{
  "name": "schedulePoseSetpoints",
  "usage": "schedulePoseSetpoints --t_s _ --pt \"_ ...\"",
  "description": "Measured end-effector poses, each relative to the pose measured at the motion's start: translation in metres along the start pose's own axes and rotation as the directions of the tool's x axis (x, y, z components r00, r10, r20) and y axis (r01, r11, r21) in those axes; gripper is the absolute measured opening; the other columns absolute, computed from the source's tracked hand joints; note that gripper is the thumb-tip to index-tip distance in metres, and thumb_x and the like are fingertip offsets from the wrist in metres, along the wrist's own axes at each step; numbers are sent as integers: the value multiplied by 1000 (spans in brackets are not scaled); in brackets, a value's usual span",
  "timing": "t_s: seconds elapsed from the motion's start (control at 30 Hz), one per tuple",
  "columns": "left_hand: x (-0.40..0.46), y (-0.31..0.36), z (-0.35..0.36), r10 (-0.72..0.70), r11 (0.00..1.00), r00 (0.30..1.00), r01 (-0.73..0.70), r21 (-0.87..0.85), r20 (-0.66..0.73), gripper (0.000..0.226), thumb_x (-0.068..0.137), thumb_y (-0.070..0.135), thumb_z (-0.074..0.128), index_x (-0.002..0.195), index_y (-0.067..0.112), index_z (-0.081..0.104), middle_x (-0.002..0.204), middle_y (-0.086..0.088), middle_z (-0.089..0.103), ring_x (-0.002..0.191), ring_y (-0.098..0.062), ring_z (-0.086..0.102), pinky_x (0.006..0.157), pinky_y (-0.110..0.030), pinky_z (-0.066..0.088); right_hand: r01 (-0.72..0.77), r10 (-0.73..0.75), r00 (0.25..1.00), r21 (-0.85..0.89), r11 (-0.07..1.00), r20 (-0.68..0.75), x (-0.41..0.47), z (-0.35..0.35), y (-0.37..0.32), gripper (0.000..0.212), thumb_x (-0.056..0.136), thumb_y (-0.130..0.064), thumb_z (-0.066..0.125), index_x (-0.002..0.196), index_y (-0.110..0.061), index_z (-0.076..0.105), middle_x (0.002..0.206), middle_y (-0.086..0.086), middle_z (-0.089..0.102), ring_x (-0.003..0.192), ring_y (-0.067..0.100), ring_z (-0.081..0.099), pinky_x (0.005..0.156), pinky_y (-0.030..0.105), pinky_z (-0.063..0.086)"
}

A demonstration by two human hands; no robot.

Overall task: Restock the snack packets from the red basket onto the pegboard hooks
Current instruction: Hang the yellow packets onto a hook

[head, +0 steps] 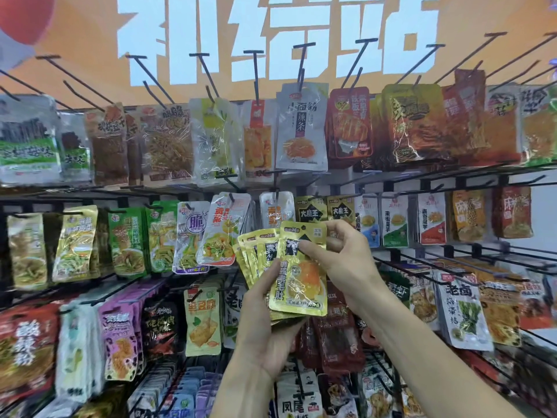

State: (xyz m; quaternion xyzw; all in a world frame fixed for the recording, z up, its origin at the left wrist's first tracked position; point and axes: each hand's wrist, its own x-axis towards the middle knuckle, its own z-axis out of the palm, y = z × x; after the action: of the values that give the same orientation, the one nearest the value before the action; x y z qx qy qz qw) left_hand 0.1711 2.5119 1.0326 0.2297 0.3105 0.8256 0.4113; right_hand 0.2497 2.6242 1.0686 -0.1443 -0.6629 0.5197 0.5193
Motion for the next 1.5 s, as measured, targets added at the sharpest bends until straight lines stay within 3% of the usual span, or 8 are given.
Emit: schedulePoseSetpoints --t_s 0.33,0.53,0.73,0.87,0.97,1.1,1.23,1.5 --pt "-8 2 -1 -3 998 1000 2 -55 -10 27 98 21 67 111 -2 71 104 -33 75 86 -40 74 92 -50 56 104 -112 975 -53 993 -192 61 -18 -7 53 84 -11 86 117 -36 52 108 14 71 80 27 73 61 37 60" --pt "-13 3 1 6 997 1000 -7 -78 -12 25 98 19 67 111 -3 70 104 -31 76 91 -42 75 88 -50 57 101 -135 970 -169 980 -204 89 -18 2 36 83 -19 87 107 -35 67 109 4 74 95 30 74 79 54 63" --pt "-12 4 -2 2 996 1000 -3 -84 -6 31 96 19 69 118 -3 69 111 -30 75 92 -42 77 77 -47 61 100 -164 962 -278 955 -218 103 -17 5 41 83 -17 87 121 -22 71 118 -2 69 108 20 68 92 45 60" --pt "-11 3 0 14 998 1000 -14 -60 1 32 96 19 69 118 -4 69 110 -29 76 97 -43 77 75 -46 65 63 -185 967 -538 841 -175 112 -8 7 46 88 -19 82 132 -18 68 131 1 69 86 10 62 94 31 49" --pt "-12 3 1 18 999 1000 -17 -31 13 29 95 17 69 116 -2 70 107 -28 77 97 -43 77 89 -52 58 51 -233 956 -679 733 -181 102 -5 7 43 91 -36 76 132 -26 67 127 4 67 112 23 61 94 35 46" --pt "-8 1 -2 6 999 1000 -5 -38 28 31 93 16 71 118 -2 70 111 -27 77 99 -43 77 93 -55 56 117 -173 976 -352 929 -133 25 -2 -3 43 81 -55 82 107 -22 73 101 -6 71 95 9 66 77 27 53" --pt "-3 -3 -1 22 1000 998 -22 -7 52 33 92 18 72 123 6 73 113 -21 78 93 -33 79 91 -52 58 -36 38 999 -115 993 15 -5 -2 2 55 68 -29 97 113 -15 67 97 8 75 75 18 75 51 23 52" --pt "0 -7 2 12 1000 997 -14 25 75 37 98 34 67 125 10 75 118 -18 77 99 -31 76 92 -48 57 21 -22 1000 56 998 8 -4 -6 1 42 78 -9 88 114 -14 68 99 2 78 90 15 76 74 31 64"
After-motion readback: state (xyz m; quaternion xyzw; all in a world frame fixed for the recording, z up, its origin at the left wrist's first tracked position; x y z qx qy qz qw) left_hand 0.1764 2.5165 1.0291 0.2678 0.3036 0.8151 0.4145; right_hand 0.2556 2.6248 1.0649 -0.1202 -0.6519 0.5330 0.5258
